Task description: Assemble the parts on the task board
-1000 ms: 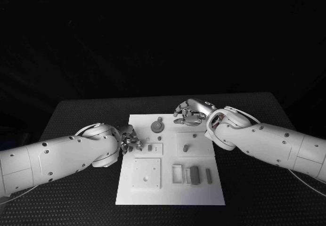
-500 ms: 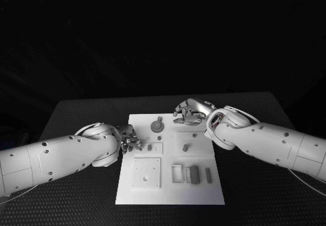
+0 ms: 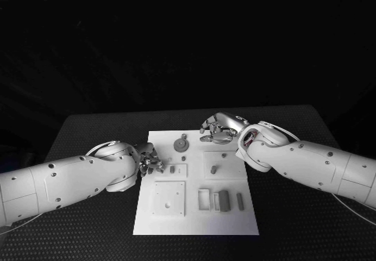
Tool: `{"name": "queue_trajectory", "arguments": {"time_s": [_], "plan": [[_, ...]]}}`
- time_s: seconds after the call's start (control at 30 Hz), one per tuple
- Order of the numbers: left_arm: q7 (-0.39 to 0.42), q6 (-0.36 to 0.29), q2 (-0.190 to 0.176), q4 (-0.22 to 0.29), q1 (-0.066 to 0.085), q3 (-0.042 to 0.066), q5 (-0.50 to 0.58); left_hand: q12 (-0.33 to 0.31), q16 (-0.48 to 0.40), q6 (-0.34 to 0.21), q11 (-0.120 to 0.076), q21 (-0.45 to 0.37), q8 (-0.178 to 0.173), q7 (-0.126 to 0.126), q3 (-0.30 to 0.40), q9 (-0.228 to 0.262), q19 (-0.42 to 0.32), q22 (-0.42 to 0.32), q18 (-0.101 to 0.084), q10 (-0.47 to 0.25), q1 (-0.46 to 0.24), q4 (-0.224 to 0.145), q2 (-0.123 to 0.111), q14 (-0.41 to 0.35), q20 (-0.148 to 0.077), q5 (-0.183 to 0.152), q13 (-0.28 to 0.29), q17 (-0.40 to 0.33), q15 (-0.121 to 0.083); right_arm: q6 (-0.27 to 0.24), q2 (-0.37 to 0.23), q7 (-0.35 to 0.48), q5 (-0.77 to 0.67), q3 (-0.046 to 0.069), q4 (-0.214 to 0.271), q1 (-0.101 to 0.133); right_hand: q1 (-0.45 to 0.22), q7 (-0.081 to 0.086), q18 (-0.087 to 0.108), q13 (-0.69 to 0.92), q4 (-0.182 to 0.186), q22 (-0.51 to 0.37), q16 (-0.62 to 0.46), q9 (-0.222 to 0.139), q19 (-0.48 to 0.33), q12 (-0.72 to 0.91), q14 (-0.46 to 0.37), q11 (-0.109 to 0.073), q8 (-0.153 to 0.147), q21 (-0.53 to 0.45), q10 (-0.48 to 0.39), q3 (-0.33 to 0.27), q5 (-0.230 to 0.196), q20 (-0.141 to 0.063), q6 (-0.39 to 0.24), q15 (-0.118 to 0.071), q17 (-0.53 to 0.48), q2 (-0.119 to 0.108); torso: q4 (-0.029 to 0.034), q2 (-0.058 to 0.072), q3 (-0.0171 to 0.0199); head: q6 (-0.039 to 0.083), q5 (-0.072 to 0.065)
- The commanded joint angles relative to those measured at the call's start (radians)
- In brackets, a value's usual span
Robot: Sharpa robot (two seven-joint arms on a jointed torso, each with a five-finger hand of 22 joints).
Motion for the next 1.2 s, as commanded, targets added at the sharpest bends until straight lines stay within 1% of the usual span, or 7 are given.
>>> {"name": "queue_trajectory", "arguments": {"time_s": [0.03,0.43,0.7,0.77,0.8,1.07,1.2], "plan": [[-0.009,0.016,0.004,-0.006,-0.015,-0.009,-0.006,0.003,0.006,0.103,-0.005,0.004,-0.001,-0.023,0.001,-0.001,-0.003,0.022,-0.014,-0.004,0.002,0.01,-0.01,0.0,-0.009,-0.002,0.002,0.001,-0.01,0.007,0.0,0.008,0.0,0.0,0.0,0.0,-0.007,0.005,0.015,0.001,0.005,0.014,-0.005,0.002,-0.002,-0.001,0.004,0.0,-0.005,-0.007,-0.008,0.002,0.004,-0.006,0.0,-0.002,0.001,0.001,-0.0002,0.0,-0.0002,-0.001,-0.001],[-0.008,0.016,0.003,-0.007,-0.017,-0.009,-0.005,0.002,0.007,0.106,-0.007,0.009,0.0,-0.025,-0.007,-0.001,-0.002,0.021,-0.014,-0.001,-0.013,0.045,-0.051,0.003,-0.011,-0.013,0.005,0.001,-0.011,0.007,0.0,0.008,0.0,0.0,0.0,-0.001,-0.007,0.006,0.015,0.001,0.006,0.014,-0.005,0.002,-0.002,-0.001,0.004,0.0,-0.005,-0.007,-0.008,0.002,0.004,-0.006,-0.001,-0.002,0.001,0.001,0.0003,-0.001,-0.0002,-0.003,0.0],[-0.006,0.013,0.003,-0.007,-0.017,-0.009,-0.004,0.002,0.007,0.106,-0.007,0.01,0.001,-0.025,-0.01,-0.001,-0.003,0.021,-0.014,-0.001,-0.016,0.057,-0.069,0.003,-0.012,-0.024,0.007,0.002,-0.012,0.008,-0.001,0.008,0.0,0.0,0.0,-0.001,-0.008,0.006,0.015,0.0,0.006,0.014,-0.005,0.002,-0.002,-0.001,0.004,0.0,-0.005,-0.007,-0.009,0.002,0.004,-0.005,-0.001,-0.002,0.001,0.0,0.0009,0.0,-0.0011,-0.003,0.0],[-0.006,0.013,0.004,-0.007,-0.017,-0.009,-0.003,0.002,0.008,0.105,-0.007,0.011,0.001,-0.026,-0.011,-0.001,-0.003,0.021,-0.014,-0.001,-0.016,0.063,-0.073,0.003,-0.013,-0.037,0.007,0.002,-0.013,0.008,0.0,0.008,0.0,0.0,0.0,-0.001,-0.008,0.006,0.015,0.0,0.006,0.014,-0.005,0.002,-0.002,-0.001,0.003,0.0,-0.005,-0.007,-0.009,0.002,0.004,-0.005,-0.001,-0.002,0.001,0.0,0.0006,-0.001,-0.0005,-0.004,0.0],[-0.005,0.013,0.004,-0.007,-0.017,-0.009,-0.003,0.001,0.008,0.105,-0.008,0.011,0.001,-0.026,-0.011,-0.001,-0.004,0.021,-0.013,-0.001,-0.013,0.067,-0.075,0.003,-0.013,-0.076,0.008,0.002,-0.013,0.008,0.0,0.008,0.0,0.0,0.0,-0.001,-0.008,0.006,0.015,0.0,0.006,0.014,-0.005,0.002,-0.002,-0.001,0.003,0.0,-0.005,-0.007,-0.009,0.002,0.004,-0.005,-0.001,-0.002,0.001,0.0,0.0004,-0.001,-0.0002,-0.004,0.0],[-0.004,0.011,0.004,-0.008,-0.017,-0.009,-0.001,0.001,0.008,0.105,-0.008,0.012,0.001,-0.026,-0.016,-0.002,-0.005,0.02,-0.014,-0.001,-0.017,0.085,-0.102,0.002,-0.014,-0.09,0.01,0.003,-0.014,0.008,-0.001,0.008,0.0,0.0,-0.001,-0.001,-0.007,0.006,0.015,0.0,0.005,0.014,-0.005,0.002,-0.002,-0.002,0.003,0.0,-0.005,-0.007,-0.009,0.002,0.004,-0.006,-0.001,-0.002,0.001,0.0,0.0002,-0.001,0.0,-0.004,0.0],[-0.004,0.013,0.004,-0.008,-0.017,-0.009,-0.001,0.001,0.009,0.105,-0.008,0.012,0.001,-0.026,-0.017,-0.002,-0.005,0.02,-0.014,-0.001,-0.019,0.091,-0.106,0.002,-0.014,-0.091,0.011,0.003,-0.014,0.009,0.0,0.008,0.0,0.0,0.0,-0.001,-0.007,0.006,0.015,0.0,0.005,0.014,-0.006,0.003,-0.002,-0.002,0.003,0.0,-0.005,-0.007,-0.009,0.002,0.004,-0.005,-0.001,-0.002,0.001,0.0,0.0003,0.0,0.0002,-0.004,0.0]]}}
